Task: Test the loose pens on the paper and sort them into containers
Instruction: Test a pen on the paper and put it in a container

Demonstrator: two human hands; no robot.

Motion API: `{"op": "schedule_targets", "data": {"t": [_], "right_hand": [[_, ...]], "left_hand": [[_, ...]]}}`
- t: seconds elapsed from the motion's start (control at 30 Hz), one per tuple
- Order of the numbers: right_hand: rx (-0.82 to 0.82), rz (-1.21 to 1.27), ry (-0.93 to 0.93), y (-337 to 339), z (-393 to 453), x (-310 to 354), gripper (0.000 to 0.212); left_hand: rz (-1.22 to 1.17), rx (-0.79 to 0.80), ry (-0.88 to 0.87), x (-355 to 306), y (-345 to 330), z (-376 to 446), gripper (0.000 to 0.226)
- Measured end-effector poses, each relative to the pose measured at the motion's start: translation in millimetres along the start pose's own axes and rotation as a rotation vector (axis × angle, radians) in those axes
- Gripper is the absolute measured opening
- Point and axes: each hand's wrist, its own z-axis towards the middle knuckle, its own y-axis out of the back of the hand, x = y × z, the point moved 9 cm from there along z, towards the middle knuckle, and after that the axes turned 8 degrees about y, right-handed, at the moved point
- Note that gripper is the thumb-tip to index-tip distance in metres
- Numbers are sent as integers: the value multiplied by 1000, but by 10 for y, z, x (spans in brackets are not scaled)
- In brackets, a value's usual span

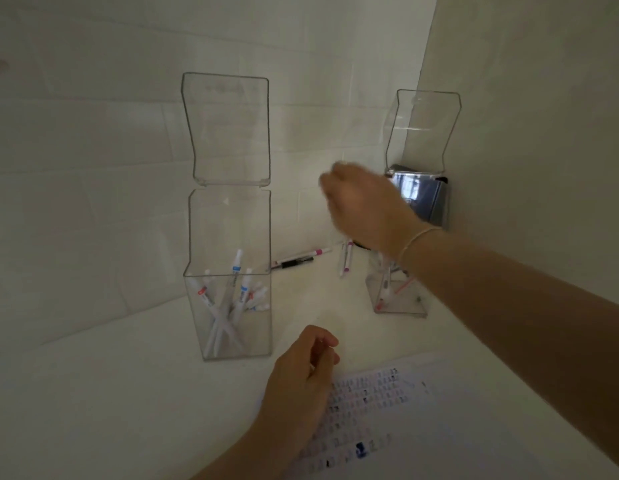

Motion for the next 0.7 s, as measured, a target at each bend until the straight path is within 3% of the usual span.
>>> {"op": "schedule_targets", "data": {"t": [0.13,0.3,0.37,0.53,0.7], "right_hand": [[624,-1,-238,-1104,-125,41,31],[950,129,-482,-1889,-525,-89,44],[957,149,-532,-1980,-632,-141,42],[758,91,-543,-1839,-614,-231,37],[777,185,-623,-1830,-672,-216,35]], "left_hand": [[-65,-20,30,36,21,28,21],[-116,-27,69,61,33,35,23],[-109,-27,75,66,34,38,24],[-96,-42,83,73,59,40,21],[-103,-38,88,79,52,32,20]]}}
